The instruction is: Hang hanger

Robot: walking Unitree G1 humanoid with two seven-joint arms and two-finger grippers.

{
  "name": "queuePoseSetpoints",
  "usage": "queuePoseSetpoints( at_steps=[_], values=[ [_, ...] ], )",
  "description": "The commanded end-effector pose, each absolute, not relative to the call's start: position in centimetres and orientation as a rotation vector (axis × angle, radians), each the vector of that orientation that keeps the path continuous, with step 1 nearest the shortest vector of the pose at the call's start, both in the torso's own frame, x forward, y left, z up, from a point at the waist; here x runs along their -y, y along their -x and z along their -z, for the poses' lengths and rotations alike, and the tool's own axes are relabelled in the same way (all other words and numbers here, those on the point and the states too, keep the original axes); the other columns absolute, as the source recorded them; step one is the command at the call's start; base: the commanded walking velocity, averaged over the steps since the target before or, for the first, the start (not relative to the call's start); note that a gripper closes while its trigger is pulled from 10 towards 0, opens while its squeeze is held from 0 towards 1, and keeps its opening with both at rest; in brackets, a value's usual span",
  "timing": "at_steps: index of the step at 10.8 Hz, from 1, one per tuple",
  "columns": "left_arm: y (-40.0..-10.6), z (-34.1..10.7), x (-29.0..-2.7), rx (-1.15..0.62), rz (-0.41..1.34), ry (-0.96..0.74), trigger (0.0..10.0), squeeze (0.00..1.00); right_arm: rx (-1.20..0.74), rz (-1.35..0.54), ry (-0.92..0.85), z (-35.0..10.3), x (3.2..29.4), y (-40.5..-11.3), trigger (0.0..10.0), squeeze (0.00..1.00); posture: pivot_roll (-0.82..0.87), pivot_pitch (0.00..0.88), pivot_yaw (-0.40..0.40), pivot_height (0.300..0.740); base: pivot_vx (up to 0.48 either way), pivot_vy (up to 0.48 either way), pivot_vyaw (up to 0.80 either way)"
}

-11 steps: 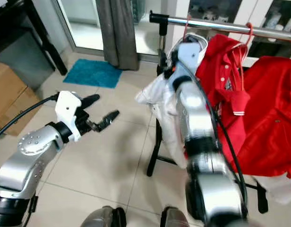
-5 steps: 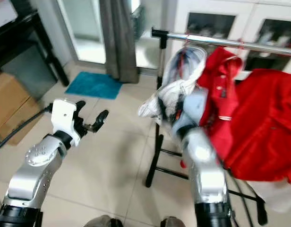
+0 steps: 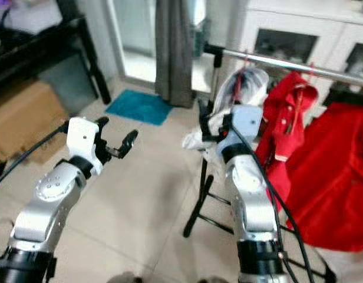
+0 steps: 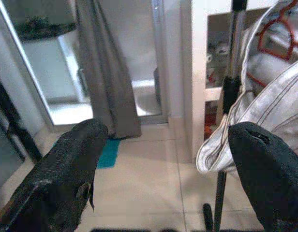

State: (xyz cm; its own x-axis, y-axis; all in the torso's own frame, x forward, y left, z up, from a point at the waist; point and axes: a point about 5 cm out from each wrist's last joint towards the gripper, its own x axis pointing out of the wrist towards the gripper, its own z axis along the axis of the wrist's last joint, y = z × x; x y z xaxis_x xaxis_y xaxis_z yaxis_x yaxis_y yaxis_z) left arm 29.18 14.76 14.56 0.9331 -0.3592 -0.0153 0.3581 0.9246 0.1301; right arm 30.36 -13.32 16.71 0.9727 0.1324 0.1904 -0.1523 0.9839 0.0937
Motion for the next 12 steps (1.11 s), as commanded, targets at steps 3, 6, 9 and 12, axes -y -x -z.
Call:
queuePoseSetpoints(
  at_steps=[3, 6, 9, 12],
  values=[
    [-29.6, -14.5, -14.5, 0.012, 0.382, -0.15, 10.0, 0.27, 0.137, -0.119, -0.07, -16.5, 13.7, -30.5, 10.0, 1.0, -0.09, 0.0, 0.078, 0.74, 0.0, -0.296, 0.19],
    [-29.8, -14.1, -14.0, 0.004, 0.408, -0.158, 10.0, 0.27, 0.104, -0.11, -0.093, -15.8, 14.5, -29.5, 10.0, 1.0, -0.09, 0.0, 0.08, 0.74, 0.0, -0.285, -0.27],
    [-30.0, -14.3, -14.1, 0.02, 0.396, -0.152, 10.0, 0.27, 0.111, -0.15, -0.101, -16.5, 14.1, -30.0, 10.0, 1.0, -0.09, 0.0, 0.078, 0.74, 0.0, -0.28, -0.27],
    [-30.3, -14.2, -14.0, 0.019, 0.401, -0.153, 10.0, 0.27, 0.103, -0.151, -0.089, -16.5, 14.3, -30.1, 10.0, 1.0, -0.1, 0.0, 0.089, 0.74, 0.0, -0.275, 0.0]
  ],
)
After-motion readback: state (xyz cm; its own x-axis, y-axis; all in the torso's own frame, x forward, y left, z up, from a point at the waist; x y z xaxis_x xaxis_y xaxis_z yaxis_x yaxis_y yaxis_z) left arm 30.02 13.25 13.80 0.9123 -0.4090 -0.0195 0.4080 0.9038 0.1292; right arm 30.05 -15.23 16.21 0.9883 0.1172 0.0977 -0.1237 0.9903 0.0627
